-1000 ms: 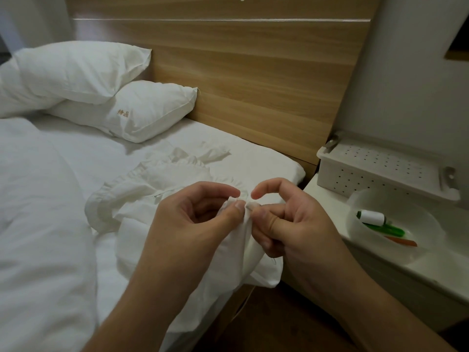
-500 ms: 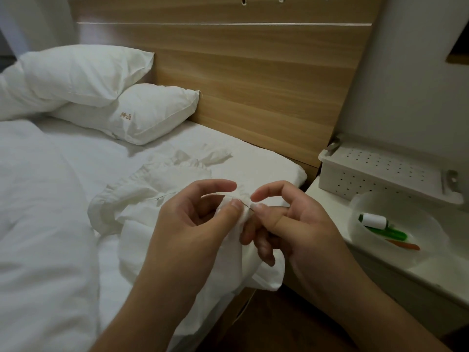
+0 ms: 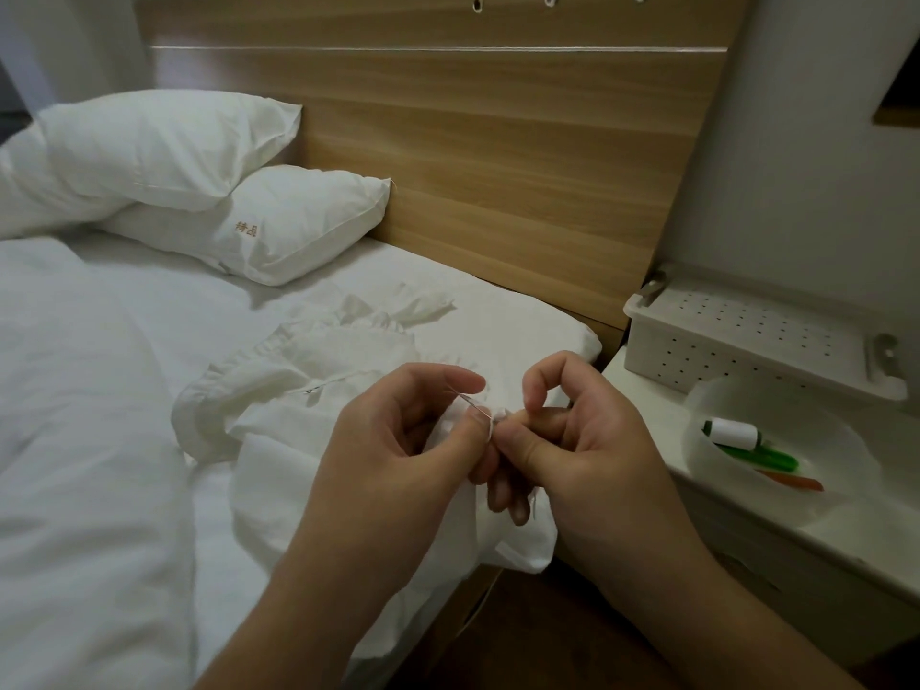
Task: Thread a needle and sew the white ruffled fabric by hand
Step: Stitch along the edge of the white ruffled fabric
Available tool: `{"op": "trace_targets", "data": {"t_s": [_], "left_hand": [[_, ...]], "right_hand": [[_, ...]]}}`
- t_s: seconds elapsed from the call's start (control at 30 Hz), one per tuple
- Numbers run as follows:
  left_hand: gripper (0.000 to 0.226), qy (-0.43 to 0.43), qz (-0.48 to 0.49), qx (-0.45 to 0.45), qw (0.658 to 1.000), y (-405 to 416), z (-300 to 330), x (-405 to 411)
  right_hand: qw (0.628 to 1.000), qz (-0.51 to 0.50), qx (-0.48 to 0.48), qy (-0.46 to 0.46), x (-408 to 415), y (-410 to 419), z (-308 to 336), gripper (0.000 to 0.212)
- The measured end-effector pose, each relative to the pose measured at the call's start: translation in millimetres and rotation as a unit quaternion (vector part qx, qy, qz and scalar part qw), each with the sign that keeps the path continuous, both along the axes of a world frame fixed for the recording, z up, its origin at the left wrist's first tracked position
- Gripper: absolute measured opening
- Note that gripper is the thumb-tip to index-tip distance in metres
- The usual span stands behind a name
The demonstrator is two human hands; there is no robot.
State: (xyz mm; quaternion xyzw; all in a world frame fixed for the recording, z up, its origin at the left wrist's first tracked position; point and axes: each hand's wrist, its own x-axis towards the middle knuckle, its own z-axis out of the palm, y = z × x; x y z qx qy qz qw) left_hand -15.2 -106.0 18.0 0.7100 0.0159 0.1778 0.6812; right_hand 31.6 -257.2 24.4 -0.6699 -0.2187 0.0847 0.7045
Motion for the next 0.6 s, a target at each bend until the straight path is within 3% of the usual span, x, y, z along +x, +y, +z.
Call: {"op": "trace_targets", "data": {"t_s": [0.1, 0.17, 0.3, 0.37, 0.43, 0.53, 0.6], "left_hand": [[0.014, -0.004, 0.027, 0.026, 0.999, 3.3, 0.9, -1.3], [0.013, 0.001, 0.045, 0.026, 0.999, 4.6, 2.1, -1.6], [0.012, 0.004, 0.086, 0.024, 0.996, 6.6, 0.2, 1.6], [0.012, 0.003, 0.088, 0.027, 0.996, 6.4, 0.0, 1.2], [0.013, 0.006, 0.074, 0.030, 0.997, 5.7, -0.1, -0.2], [0.014, 0.013, 0.037, 0.032, 0.999, 5.6, -0.9, -0.5], [0.016, 0.018, 0.031, 0.027, 0.999, 6.8, -1.2, 0.3]], "right_hand": [[0.996, 0.014, -0.077, -0.044, -2.1, -4.4, 6.9, 0.014], [0.979, -0.013, -0.158, -0.131, -2.6, -8.6, 8.4, 0.013], [0.869, -0.175, -0.305, -0.348, -1.4, -11.9, 2.5, 0.013], [0.848, -0.214, -0.305, -0.376, 0.6, -10.1, 2.1, 0.017], [0.878, -0.186, -0.263, -0.354, 1.8, -7.2, 1.1, 0.016], [0.940, -0.113, -0.200, -0.253, 3.2, -4.6, 1.0, 0.010], [0.963, -0.084, -0.173, -0.191, 4.6, -5.1, 1.5, 0.012]]}}
